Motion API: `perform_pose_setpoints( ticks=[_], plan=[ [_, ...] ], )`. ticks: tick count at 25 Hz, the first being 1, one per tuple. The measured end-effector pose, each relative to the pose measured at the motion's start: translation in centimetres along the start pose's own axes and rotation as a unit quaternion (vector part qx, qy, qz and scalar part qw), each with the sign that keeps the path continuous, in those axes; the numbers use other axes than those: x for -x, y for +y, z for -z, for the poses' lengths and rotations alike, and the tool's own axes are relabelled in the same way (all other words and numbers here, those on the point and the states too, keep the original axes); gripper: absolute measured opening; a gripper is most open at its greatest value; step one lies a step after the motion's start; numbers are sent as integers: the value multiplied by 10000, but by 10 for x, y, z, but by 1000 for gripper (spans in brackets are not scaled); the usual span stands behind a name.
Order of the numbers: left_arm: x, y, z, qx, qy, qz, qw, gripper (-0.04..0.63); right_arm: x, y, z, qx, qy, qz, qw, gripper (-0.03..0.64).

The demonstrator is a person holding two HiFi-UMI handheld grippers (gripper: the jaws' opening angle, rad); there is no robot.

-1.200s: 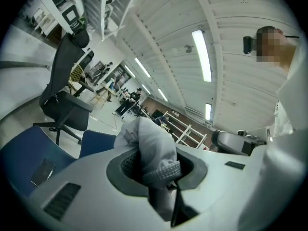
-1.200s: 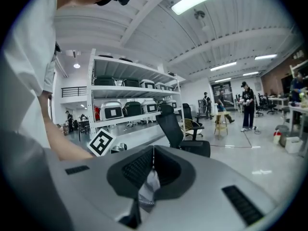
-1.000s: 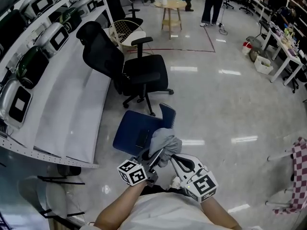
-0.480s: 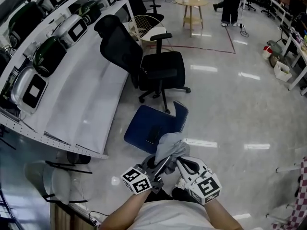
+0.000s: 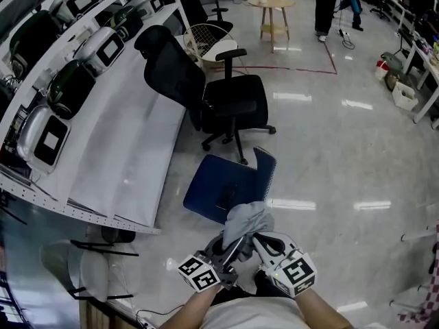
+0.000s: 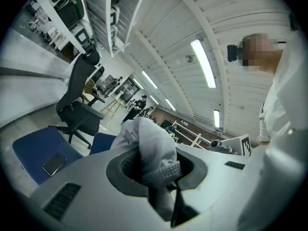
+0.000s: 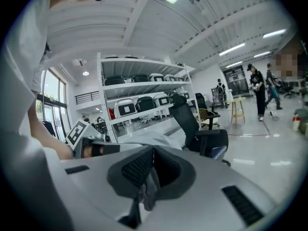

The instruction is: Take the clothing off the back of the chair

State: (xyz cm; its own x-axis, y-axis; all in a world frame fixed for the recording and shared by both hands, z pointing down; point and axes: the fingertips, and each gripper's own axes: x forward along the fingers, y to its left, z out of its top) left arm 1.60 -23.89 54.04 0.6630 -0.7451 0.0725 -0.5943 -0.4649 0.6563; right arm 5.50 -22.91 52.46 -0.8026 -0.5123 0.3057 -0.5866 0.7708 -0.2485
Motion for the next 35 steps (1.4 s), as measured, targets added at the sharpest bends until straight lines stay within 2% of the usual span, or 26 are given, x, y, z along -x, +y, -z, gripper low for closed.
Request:
perform_pose_setpoints(
  ticks=[9, 21, 29, 35],
  plan=[
    [51, -13, 8, 153, -74, 545, 9984, 97, -3, 49, -1, 207, 16, 423, 9989, 17],
    [126, -20, -5, 124, -208, 838, 9962, 97, -11, 139, -6, 605, -47, 553, 9966, 17],
    [152, -31, 2, 139, -171, 1069, 9940, 97, -7, 172, -2, 704, -74, 652, 9954, 17],
    [166, -38, 8, 99, -229, 1083, 9938, 97, 4, 189, 4, 752, -86, 740, 9944, 17]
  ],
)
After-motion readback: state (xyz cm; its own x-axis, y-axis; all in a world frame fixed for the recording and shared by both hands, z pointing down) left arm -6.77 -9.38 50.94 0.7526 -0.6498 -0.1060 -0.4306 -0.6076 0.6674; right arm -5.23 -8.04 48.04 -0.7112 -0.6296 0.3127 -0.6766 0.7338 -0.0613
